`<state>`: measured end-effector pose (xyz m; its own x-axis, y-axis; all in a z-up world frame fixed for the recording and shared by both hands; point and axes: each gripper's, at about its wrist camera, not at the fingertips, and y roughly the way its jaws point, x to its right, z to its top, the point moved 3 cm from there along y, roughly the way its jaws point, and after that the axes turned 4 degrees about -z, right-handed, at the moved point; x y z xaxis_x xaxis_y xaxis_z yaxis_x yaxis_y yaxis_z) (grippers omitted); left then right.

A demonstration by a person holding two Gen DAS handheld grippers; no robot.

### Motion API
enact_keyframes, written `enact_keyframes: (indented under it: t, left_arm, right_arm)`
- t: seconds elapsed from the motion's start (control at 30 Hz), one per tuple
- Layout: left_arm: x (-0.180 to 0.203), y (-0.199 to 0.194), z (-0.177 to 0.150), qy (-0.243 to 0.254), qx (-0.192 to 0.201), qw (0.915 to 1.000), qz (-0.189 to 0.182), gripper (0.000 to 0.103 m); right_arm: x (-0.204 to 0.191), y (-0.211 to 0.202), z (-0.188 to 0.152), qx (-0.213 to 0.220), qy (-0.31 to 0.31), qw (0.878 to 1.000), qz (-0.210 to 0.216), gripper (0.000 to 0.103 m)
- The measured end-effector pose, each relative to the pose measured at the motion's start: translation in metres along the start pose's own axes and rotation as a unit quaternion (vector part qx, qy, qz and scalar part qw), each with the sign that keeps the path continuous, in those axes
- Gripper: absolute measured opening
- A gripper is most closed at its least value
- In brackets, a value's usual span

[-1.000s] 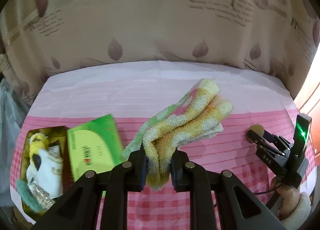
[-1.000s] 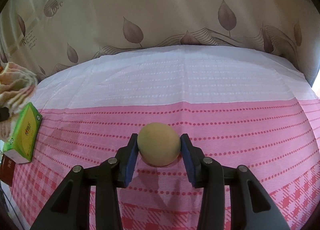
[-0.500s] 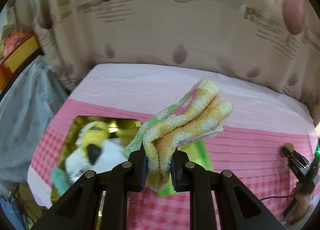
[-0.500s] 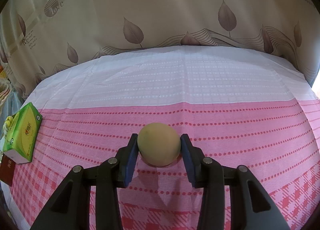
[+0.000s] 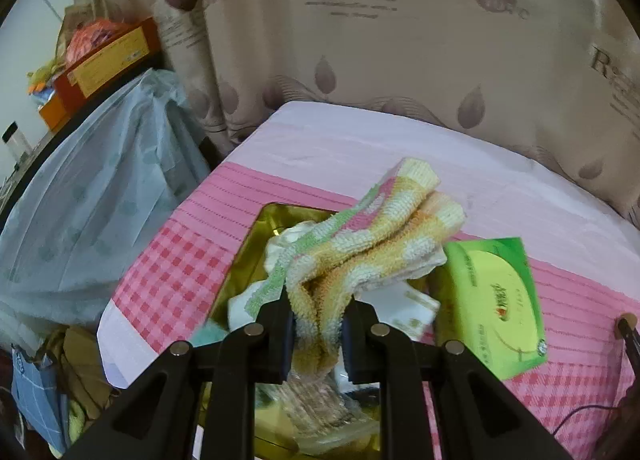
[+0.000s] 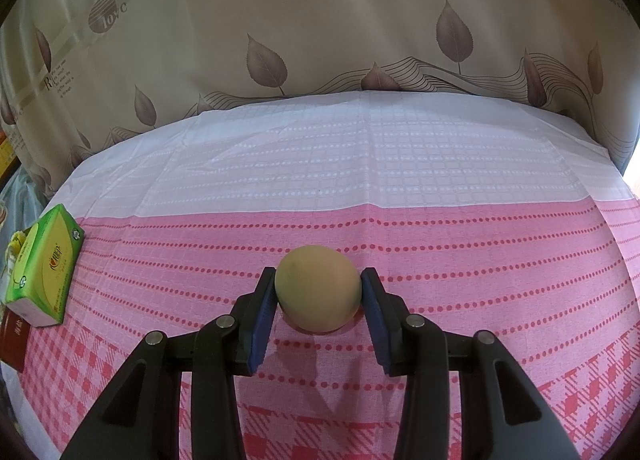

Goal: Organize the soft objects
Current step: 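Carry the towel with the left gripper into the gold tin and release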

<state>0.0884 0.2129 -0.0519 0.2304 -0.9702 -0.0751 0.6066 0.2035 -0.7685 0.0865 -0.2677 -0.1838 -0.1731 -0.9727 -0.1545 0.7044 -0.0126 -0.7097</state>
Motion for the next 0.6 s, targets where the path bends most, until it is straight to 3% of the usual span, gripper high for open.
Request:
enact_keyframes:
  t: [0.6]
  left_arm:
    - [-0.052, 0.049, 0.005, -0.071, -0.034, 0.9954, 0.055, 0.019]
  right_arm:
    - [0.000, 0.000, 0.000, 0.000, -0.002, 1.000, -0.001, 0.040]
